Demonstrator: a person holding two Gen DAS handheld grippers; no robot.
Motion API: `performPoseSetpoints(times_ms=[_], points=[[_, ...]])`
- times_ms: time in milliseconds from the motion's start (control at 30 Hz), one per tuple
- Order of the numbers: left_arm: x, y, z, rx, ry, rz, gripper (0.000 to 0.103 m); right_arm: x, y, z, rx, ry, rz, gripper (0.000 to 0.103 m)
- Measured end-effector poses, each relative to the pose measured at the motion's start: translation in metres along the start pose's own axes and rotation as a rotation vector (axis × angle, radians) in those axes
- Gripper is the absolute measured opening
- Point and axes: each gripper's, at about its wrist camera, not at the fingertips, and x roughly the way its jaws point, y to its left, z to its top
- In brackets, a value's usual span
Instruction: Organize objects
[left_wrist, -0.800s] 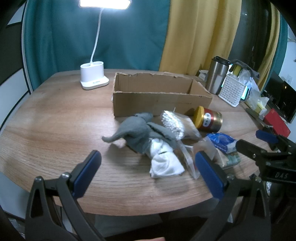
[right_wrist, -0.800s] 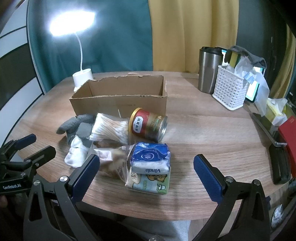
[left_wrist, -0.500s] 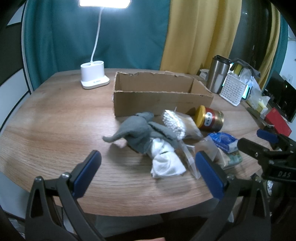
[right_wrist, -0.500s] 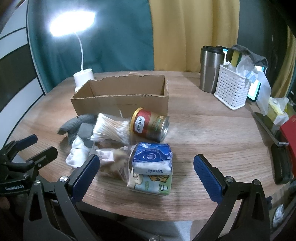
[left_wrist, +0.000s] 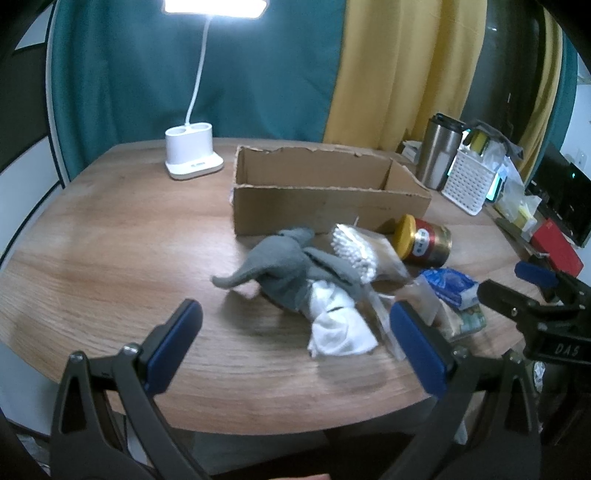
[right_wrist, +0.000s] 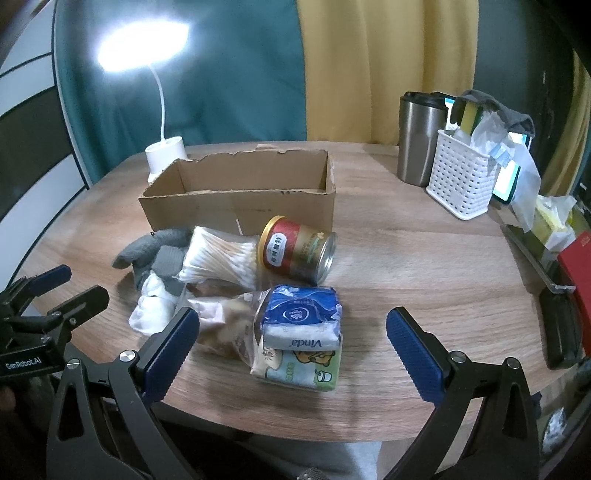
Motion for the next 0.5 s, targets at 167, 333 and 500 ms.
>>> performPoseSetpoints(times_ms=[167, 333, 500], points=[[0.0008, -0.0002, 0.0007, -0.002, 0.0, 0.0, 0.102, 0.0008, -0.0002, -0.0011, 0.003, 0.004, 0.003, 0.103], [-0.0012, -0.0009, 0.001, 0.003, -0.012, 0.002, 0.102, 0.0015, -0.0007, -0.0011, 0.005, 0.005, 0.005, 0.103], [-0.0013, -0.0019, 0.0008, 0.003, -0.011, 0.002, 0.102, -0.0001, -0.0011, -0.0018, 0.006, 0.006, 0.004, 0.103]])
